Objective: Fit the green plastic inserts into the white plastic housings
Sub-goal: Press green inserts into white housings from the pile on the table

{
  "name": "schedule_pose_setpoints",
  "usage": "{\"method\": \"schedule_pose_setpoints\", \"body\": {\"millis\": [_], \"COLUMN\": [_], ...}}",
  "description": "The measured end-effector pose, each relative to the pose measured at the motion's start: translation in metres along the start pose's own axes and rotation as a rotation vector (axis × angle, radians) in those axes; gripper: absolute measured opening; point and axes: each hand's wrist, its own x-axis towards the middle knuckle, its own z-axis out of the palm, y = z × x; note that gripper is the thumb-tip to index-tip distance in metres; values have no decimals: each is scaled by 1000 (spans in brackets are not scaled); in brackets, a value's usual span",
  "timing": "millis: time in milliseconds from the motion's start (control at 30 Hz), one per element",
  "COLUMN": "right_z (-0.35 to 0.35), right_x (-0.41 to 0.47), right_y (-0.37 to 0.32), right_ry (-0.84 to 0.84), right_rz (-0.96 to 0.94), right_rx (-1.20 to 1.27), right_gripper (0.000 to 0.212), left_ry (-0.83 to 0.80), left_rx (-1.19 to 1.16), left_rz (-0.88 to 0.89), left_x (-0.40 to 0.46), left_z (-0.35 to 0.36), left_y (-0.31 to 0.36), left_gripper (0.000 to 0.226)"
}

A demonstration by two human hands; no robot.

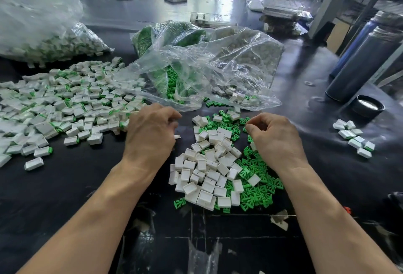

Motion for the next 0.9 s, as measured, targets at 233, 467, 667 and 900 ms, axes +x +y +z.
{"method": "schedule_pose_setpoints", "body": {"millis": [233, 467, 667, 900], "right_z": [3, 10, 10, 10], "right_x": [-2, -1, -3, -9], "right_y": [-5, -11, -17, -18], "right_ry": [-97, -67, -105, -126], "right_rz": [-57, -82, -62, -42], "right_rx": [-124, -284, -302, -187], "right_gripper": [10, 18, 14, 13], "left_ry": [-239, -261, -261, -266], "left_rx": [-14, -54, -91, -139], "left_rz": [110, 85, 59, 10], "left_x": [-11, -9, -9, -9], "left_z": [17, 18, 17, 11], "left_y": [13, 13, 13, 17], "left_gripper": [46, 36, 25, 17]}}
